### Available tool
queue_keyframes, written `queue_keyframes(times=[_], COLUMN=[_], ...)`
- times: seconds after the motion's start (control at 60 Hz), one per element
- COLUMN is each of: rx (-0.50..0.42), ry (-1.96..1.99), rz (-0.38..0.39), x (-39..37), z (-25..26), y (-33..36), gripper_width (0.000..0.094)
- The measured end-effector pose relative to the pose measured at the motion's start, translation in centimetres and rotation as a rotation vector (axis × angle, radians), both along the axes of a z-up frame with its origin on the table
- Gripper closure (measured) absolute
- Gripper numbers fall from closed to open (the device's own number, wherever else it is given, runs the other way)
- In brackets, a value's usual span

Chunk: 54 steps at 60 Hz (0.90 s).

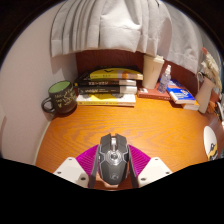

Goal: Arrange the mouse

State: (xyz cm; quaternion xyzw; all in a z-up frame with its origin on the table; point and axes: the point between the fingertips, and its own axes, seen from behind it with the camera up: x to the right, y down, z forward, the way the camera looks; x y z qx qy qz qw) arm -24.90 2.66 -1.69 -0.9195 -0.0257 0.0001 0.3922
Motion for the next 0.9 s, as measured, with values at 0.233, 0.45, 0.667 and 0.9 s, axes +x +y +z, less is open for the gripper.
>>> queue_keyframes(times=[0.233,0.45,0.667,0.9], rx=[-0.016,-0.056,0.106,0.279], ry=[0.032,0.062,0.064,0.016], rz=[0.011,0.056,0.097,0.055], x=[-0.3,0.0,7.2,24.7], z=[0.1,0.8,13.4,25.3], y=[1.3,1.8,3.2,1.9], gripper_width=[0.053,0.0568,0.0564,0.0565])
